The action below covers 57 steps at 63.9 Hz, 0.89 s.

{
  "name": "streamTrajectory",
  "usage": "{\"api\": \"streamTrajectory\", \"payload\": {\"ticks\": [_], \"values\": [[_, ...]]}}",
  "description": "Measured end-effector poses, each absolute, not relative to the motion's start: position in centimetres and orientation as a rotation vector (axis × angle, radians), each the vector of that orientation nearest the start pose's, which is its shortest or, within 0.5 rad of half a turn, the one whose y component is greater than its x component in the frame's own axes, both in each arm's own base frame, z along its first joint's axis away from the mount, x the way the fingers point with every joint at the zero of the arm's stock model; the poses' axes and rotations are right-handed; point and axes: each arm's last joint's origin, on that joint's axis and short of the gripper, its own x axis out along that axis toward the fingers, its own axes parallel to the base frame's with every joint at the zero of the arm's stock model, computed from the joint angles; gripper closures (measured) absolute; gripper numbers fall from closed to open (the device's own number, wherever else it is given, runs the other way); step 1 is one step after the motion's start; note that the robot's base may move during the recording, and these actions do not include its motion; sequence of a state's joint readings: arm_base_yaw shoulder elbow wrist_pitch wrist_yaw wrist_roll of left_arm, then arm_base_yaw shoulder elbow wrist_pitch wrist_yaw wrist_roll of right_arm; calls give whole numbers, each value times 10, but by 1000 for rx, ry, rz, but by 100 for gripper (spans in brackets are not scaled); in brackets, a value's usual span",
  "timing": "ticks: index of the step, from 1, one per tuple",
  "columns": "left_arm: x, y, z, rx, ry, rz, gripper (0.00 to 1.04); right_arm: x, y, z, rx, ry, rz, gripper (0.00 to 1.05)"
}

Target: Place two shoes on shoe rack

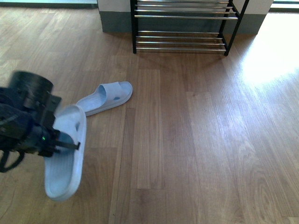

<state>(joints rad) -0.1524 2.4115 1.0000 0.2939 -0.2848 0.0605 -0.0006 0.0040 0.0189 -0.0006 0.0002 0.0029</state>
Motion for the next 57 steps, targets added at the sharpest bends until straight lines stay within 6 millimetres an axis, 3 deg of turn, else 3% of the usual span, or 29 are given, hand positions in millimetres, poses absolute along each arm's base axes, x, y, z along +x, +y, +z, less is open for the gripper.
{"api": "streamTrajectory", "payload": {"ticks": [5, 11, 24, 35, 47, 57], "values": [[350, -37, -5, 304, 998, 140, 103, 97, 0, 170, 3, -14, -1, 9], [327, -22, 54, 292, 861, 215, 103, 97, 0, 170, 3, -14, -1, 9], [273, -17, 124, 270, 689, 287, 103, 97, 0, 170, 3, -14, -1, 9], [226, -16, 157, 267, 585, 311, 103, 97, 0, 170, 3, -14, -1, 9], [179, -10, 179, 279, 472, 381, 103, 97, 0, 170, 3, -14, -1, 9], [166, -10, 190, 260, 387, 379, 103, 97, 0, 170, 3, -14, -1, 9]]}}
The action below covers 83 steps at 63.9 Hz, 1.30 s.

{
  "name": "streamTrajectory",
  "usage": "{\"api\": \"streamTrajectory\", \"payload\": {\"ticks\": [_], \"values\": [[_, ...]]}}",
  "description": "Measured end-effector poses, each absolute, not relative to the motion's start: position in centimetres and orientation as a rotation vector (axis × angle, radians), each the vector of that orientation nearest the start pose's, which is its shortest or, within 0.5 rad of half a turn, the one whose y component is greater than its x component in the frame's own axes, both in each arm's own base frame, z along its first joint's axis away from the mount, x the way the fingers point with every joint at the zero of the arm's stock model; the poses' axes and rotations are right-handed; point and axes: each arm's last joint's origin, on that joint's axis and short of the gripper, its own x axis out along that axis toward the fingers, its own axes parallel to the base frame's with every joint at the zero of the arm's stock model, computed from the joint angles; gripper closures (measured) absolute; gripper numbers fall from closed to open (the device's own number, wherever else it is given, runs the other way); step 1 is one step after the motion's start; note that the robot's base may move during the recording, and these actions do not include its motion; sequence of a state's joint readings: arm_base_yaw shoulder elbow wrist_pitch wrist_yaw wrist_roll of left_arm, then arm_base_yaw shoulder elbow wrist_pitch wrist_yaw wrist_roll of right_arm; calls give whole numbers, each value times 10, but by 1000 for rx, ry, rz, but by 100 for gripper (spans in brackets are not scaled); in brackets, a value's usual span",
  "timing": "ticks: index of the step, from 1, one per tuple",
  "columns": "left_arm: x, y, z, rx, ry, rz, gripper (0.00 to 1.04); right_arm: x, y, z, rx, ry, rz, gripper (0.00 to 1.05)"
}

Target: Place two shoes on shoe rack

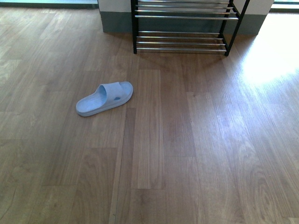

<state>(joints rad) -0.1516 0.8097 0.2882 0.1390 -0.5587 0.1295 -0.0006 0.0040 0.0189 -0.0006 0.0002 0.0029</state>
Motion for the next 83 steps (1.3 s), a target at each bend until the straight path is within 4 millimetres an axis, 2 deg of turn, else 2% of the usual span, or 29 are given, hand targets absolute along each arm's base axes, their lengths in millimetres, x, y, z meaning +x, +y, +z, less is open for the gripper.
{"api": "streamTrajectory", "payload": {"ticks": [83], "values": [[166, -10, 188, 269, 397, 373, 103, 97, 0, 170, 3, -15, 0, 9]]}}
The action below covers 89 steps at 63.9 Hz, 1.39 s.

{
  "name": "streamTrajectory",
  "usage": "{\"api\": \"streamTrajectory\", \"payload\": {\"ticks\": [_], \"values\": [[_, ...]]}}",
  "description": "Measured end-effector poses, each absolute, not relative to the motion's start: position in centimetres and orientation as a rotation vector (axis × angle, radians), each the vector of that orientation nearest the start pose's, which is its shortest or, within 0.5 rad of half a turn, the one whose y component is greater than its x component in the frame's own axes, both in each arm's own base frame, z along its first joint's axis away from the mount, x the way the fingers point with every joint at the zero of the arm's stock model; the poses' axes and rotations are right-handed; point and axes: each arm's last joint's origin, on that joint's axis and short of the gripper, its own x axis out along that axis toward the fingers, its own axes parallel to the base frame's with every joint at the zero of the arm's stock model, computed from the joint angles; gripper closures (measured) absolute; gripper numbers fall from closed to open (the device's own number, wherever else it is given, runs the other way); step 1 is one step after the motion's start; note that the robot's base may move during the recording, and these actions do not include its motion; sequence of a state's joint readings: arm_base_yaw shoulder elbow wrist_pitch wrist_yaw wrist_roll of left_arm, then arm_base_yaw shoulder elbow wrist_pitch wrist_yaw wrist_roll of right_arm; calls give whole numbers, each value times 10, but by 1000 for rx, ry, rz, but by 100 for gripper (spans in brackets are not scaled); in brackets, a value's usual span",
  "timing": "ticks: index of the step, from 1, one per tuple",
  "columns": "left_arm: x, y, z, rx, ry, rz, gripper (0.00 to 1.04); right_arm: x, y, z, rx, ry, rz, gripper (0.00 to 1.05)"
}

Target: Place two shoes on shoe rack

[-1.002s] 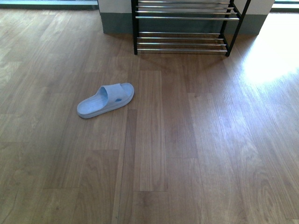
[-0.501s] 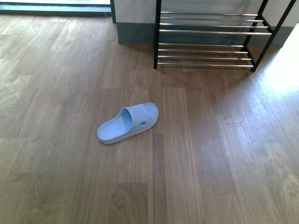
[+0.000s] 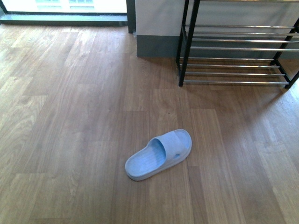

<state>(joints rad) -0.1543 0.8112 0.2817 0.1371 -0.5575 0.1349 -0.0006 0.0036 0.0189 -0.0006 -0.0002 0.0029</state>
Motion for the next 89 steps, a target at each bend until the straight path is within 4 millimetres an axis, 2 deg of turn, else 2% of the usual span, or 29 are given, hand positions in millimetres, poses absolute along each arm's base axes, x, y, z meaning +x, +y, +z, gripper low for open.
{"api": "streamTrajectory", "payload": {"ticks": [34, 37, 41, 55, 61, 69, 75, 89], "values": [[166, -10, 188, 270, 398, 378, 103, 97, 0, 170, 2, -14, 3, 9], [166, -10, 188, 270, 398, 377, 103, 99, 2, 165, -54, 53, 110, 9], [166, -10, 188, 269, 398, 374, 103, 110, 9, 160, -110, 113, 172, 9], [166, -10, 188, 269, 398, 374, 103, 176, 35, 139, -189, 294, 175, 9], [166, -10, 188, 270, 398, 375, 103, 212, 42, 116, -198, 402, 155, 9], [166, -10, 188, 269, 398, 374, 103, 242, 48, 70, -172, 595, 137, 9], [166, -10, 188, 269, 398, 374, 103, 256, 51, 39, -142, 707, 114, 9], [166, -10, 188, 269, 398, 374, 103, 274, 71, -16, -109, 835, 105, 9]]}}
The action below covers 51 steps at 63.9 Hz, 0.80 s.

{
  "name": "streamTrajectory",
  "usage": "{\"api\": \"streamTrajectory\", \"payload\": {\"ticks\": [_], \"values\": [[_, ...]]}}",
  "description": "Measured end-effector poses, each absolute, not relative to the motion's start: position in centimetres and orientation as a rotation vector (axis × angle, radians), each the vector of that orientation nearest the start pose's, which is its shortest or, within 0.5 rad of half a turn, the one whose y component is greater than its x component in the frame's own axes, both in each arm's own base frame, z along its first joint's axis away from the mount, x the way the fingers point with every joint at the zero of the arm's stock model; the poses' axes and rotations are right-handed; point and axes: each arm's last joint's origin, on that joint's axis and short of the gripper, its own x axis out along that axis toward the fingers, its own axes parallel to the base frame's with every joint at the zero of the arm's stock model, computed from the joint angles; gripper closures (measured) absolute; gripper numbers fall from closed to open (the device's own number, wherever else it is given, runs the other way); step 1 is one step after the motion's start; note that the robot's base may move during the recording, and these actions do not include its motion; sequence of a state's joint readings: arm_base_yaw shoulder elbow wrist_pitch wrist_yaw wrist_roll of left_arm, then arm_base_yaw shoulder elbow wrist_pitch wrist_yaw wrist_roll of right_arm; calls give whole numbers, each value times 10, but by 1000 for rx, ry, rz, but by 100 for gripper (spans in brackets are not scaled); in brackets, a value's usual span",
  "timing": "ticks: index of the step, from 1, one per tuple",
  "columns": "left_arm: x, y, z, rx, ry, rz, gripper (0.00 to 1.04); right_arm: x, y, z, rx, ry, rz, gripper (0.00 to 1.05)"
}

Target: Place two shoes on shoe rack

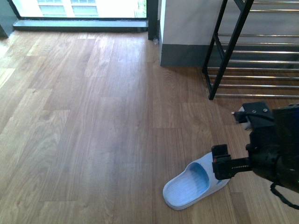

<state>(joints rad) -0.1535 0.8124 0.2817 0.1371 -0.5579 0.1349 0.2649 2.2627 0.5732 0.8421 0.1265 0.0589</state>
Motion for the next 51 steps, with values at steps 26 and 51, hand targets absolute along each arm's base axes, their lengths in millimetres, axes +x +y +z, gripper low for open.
{"api": "streamTrajectory", "payload": {"ticks": [26, 51], "values": [[166, -10, 188, 269, 398, 374, 103, 287, 96, -122, -192, 1025, 93, 9], [166, -10, 188, 269, 398, 374, 103, 319, 87, -150, -302, 940, -26, 9]]}}
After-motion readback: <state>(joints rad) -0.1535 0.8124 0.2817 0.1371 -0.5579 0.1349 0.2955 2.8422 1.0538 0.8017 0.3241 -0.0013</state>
